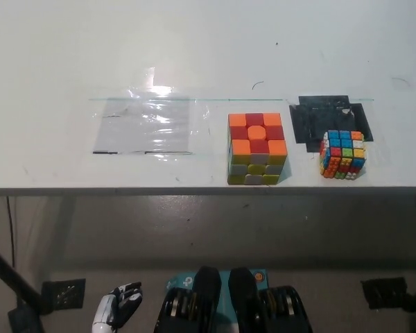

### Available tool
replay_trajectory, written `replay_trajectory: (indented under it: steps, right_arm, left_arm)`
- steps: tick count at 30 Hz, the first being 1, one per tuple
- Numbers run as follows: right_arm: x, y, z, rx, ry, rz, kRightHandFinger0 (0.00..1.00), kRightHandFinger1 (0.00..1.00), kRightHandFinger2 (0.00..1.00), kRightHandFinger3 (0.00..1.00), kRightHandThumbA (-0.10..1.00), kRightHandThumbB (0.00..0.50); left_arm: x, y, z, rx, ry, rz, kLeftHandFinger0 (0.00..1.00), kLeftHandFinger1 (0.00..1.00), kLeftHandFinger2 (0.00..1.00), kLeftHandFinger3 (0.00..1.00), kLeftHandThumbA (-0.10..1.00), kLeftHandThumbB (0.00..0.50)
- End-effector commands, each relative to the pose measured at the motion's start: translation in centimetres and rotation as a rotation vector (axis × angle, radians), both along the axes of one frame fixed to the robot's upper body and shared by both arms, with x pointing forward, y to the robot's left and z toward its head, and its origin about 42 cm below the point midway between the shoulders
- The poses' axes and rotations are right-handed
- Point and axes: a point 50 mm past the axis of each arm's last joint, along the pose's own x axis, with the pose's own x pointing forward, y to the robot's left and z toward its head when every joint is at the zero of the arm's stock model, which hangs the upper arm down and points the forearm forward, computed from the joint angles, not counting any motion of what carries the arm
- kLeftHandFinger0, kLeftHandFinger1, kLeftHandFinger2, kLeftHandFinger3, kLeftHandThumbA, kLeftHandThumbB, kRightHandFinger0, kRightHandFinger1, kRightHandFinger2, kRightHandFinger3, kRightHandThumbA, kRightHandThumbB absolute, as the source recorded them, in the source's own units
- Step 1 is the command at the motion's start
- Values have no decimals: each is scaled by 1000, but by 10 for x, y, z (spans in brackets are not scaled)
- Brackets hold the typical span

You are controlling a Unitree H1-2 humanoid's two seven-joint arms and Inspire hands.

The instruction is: The robot uses its right hand to pick up the small cube kept on the middle on the desk and place it on the bigger cube kept next to it

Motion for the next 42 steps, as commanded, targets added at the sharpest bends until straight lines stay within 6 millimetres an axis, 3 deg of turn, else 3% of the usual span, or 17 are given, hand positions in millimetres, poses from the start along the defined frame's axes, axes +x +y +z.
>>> replay_trajectory:
  steps: [1,5,7,8,10,15,20,24,28,29,30,32,34,37,38,40,42]
  right_arm:
    - [1,5,35,28,-65,90,417,584,878,1000,397,217]
    - [5,13,56,-5,-112,129,600,696,847,1000,381,210]
    - [13,21,79,-52,-184,165,566,665,790,1000,312,197]
    - [18,25,88,-67,-214,179,458,546,760,1000,304,206]
    - [25,30,103,-99,-256,194,404,515,744,1000,289,199]
    - [36,34,116,-132,-298,207,462,556,721,993,216,180]
    - [69,43,142,-214,-376,264,524,604,744,1000,207,181]
    - [87,53,150,-248,-365,304,547,664,786,1000,282,221]
    - [100,62,151,-312,-343,330,519,780,951,1000,383,242]
    - [110,70,149,-367,-321,366,685,972,1000,1000,354,255]
    - [113,73,148,-390,-311,382,752,1000,1000,1000,357,266]
    - [115,76,146,-396,-304,391,780,1000,1000,1000,358,272]
    - [127,85,140,-423,-271,426,856,1000,1000,1000,355,298]
    - [131,88,138,-421,-257,431,898,1000,1000,1000,340,306]
    - [140,94,132,-444,-214,458,979,1000,1000,1000,365,303]
    - [144,98,131,-483,-176,487,1000,1000,1000,1000,417,309]
    - [150,106,129,-563,-136,512,1000,1000,1000,1000,525,362]
  left_arm:
    - [9,5,9,23,-55,9,922,849,857,796,522,108]
    - [9,5,10,28,-53,10,932,855,851,779,521,112]
    - [9,5,10,23,-49,19,921,837,833,748,512,120]
    - [9,6,10,14,-60,25,867,786,771,669,493,122]
    - [9,6,9,20,-50,27,865,783,767,652,504,122]
    - [9,6,10,13,-54,18,869,785,769,668,504,118]
    - [10,5,11,14,-50,28,880,788,763,670,484,127]
    - [10,6,11,21,-61,20,879,793,759,654,483,123]
    - [12,7,13,17,-64,10,912,823,792,682,498,112]
    - [12,7,13,13,-69,21,868,774,739,642,475,117]
    - [13,7,13,9,-73,21,823,729,693,600,461,111]
    - [14,7,12,5,-78,22,804,710,675,583,451,112]
    - [15,8,13,24,-64,16,884,795,760,648,479,108]
    - [16,8,15,27,-77,12,885,797,766,653,475,107]
    - [17,7,16,41,-64,15,922,834,826,730,507,111]
    - [17,7,17,44,-79,9,886,797,790,698,496,109]
    - [19,8,18,33,-78,6,862,771,768,659,502,115]
